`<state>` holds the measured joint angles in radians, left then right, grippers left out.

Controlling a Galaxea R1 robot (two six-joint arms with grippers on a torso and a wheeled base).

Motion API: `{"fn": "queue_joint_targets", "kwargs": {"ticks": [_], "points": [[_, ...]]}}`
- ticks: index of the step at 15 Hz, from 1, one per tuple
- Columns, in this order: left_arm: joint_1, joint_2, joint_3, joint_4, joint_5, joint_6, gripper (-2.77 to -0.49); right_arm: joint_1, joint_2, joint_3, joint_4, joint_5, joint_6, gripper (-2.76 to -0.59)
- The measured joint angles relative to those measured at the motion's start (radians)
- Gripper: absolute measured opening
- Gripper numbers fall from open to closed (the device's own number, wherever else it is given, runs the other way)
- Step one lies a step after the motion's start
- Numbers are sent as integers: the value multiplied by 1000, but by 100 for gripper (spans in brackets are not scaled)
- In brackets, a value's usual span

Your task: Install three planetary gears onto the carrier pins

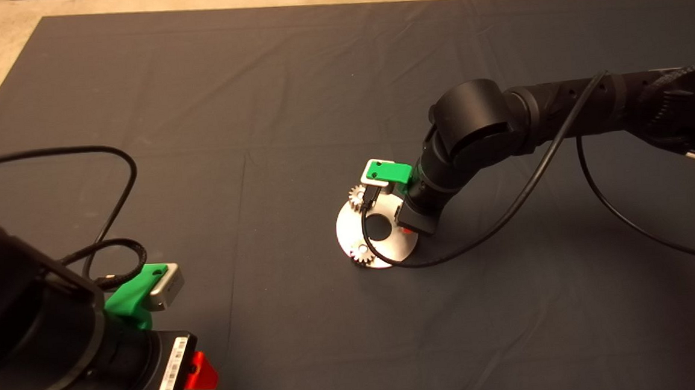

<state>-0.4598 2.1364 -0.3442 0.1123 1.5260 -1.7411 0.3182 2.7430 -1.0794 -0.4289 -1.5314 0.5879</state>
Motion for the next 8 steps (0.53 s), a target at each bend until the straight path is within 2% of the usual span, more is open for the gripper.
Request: {"fn": "queue_joint_targets", "kwargs": {"ticks": [6,8], "points": [[0,0,0,0,0,0,-95,0,-3,0,-1,1,0,-231],[0,0,0,0,0,0,-95,0,-10,0,-1,5,0,-231]]}}
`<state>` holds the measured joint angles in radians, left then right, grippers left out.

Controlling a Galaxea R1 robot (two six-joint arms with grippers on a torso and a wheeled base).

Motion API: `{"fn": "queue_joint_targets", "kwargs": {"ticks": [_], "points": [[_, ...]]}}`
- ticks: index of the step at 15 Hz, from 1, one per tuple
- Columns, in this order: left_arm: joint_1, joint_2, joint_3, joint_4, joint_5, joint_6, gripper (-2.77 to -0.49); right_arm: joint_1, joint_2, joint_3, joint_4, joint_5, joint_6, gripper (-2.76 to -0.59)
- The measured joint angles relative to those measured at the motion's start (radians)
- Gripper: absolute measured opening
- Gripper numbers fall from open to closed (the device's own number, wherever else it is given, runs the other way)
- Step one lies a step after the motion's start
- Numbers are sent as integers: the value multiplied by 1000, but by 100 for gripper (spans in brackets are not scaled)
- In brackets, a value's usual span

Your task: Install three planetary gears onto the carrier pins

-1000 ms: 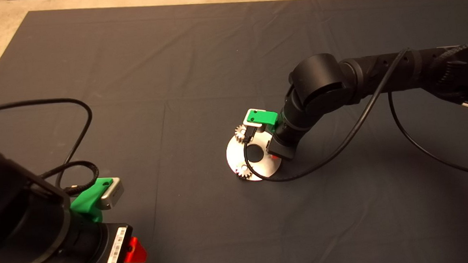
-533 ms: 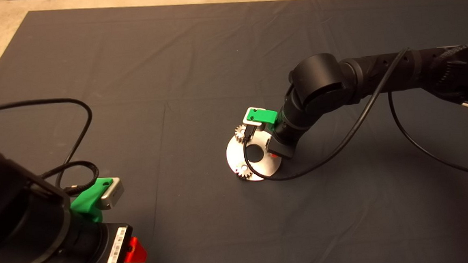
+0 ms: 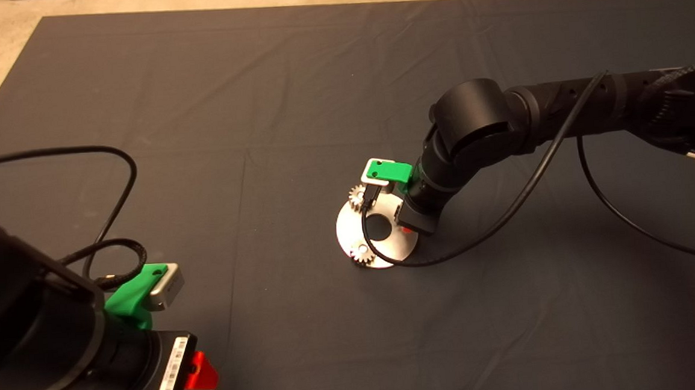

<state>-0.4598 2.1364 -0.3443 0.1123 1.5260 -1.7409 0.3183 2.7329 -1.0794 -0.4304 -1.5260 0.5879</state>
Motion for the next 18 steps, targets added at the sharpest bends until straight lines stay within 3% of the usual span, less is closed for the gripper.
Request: {"fn": "queue_joint_targets", "kwargs": {"ticks": [7,12,18], "points": [[0,0,0,0,0,0,-95,0,-8,3,0,7,0,-231],[0,0,0,0,0,0,-95,-6,-16,35,-21,6,0,-231],[0,0,0,0,0,0,-95,-9,-18,44,-25,0,0,-231]]}}
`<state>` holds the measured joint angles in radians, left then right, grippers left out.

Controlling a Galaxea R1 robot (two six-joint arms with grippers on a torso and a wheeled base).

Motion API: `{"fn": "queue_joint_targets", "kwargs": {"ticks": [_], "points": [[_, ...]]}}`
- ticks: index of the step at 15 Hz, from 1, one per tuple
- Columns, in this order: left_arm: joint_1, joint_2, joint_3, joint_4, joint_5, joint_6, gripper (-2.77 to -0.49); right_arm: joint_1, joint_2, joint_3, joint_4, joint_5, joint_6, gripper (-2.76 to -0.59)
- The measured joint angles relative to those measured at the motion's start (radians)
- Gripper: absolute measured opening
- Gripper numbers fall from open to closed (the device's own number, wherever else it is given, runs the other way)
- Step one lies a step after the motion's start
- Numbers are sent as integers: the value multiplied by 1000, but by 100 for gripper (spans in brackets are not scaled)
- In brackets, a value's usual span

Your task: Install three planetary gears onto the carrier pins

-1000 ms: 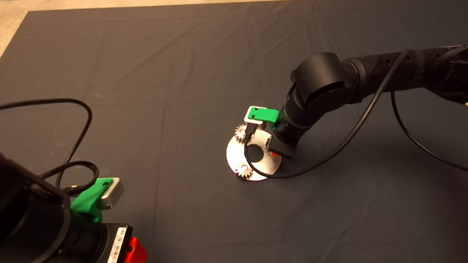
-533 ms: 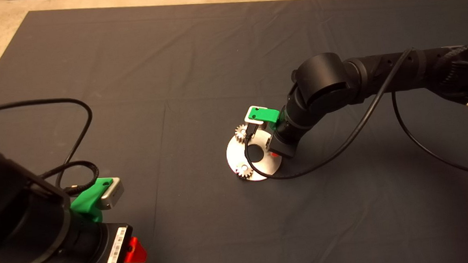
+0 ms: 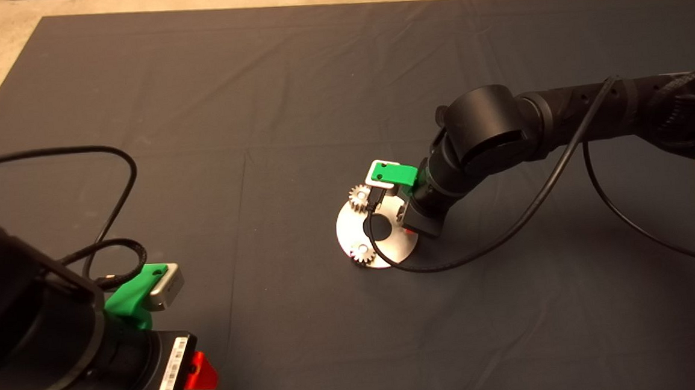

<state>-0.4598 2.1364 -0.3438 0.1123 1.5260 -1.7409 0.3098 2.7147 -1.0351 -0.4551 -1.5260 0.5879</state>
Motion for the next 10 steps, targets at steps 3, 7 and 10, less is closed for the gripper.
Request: {"fn": "queue_joint_targets", "kwargs": {"ticks": [3,7,10], "points": [[0,0,0,0,0,0,-95,0,0,0,0,0,0,-231],[0,0,0,0,0,0,-95,-2,0,4,0,-1,0,-231],[0,0,0,0,0,0,-95,-1,0,4,0,-1,0,-231]]}}
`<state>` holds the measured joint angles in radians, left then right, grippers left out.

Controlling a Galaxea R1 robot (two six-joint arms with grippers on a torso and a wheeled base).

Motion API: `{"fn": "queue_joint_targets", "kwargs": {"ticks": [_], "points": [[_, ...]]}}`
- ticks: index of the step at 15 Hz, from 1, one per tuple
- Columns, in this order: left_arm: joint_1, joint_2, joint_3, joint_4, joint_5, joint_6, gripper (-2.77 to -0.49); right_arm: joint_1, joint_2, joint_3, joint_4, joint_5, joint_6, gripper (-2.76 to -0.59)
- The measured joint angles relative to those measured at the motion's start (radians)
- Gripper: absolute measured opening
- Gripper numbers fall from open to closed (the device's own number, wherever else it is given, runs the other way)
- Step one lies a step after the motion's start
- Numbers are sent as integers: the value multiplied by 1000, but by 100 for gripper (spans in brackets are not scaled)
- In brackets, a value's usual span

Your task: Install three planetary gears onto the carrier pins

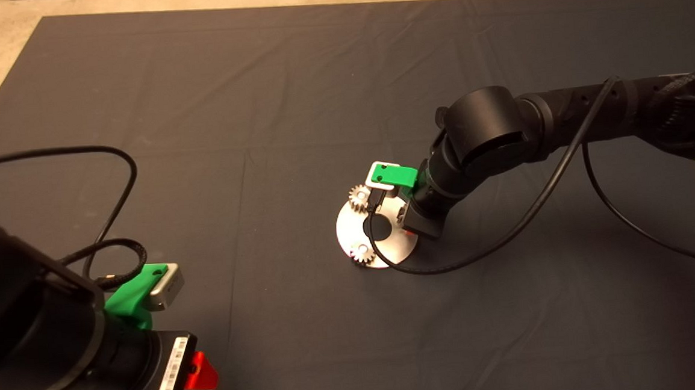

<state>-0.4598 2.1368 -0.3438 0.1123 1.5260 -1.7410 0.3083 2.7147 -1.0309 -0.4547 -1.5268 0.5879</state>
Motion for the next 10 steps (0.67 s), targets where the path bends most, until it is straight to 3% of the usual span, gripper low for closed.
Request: {"fn": "queue_joint_targets", "kwargs": {"ticks": [4,7,10], "points": [[0,0,0,0,0,0,-95,0,2,-2,1,0,0,-231],[0,3,0,0,0,0,-95,1,17,-20,3,-14,0,-231],[0,4,0,0,0,0,-95,1,24,-33,7,-14,0,-231]]}}
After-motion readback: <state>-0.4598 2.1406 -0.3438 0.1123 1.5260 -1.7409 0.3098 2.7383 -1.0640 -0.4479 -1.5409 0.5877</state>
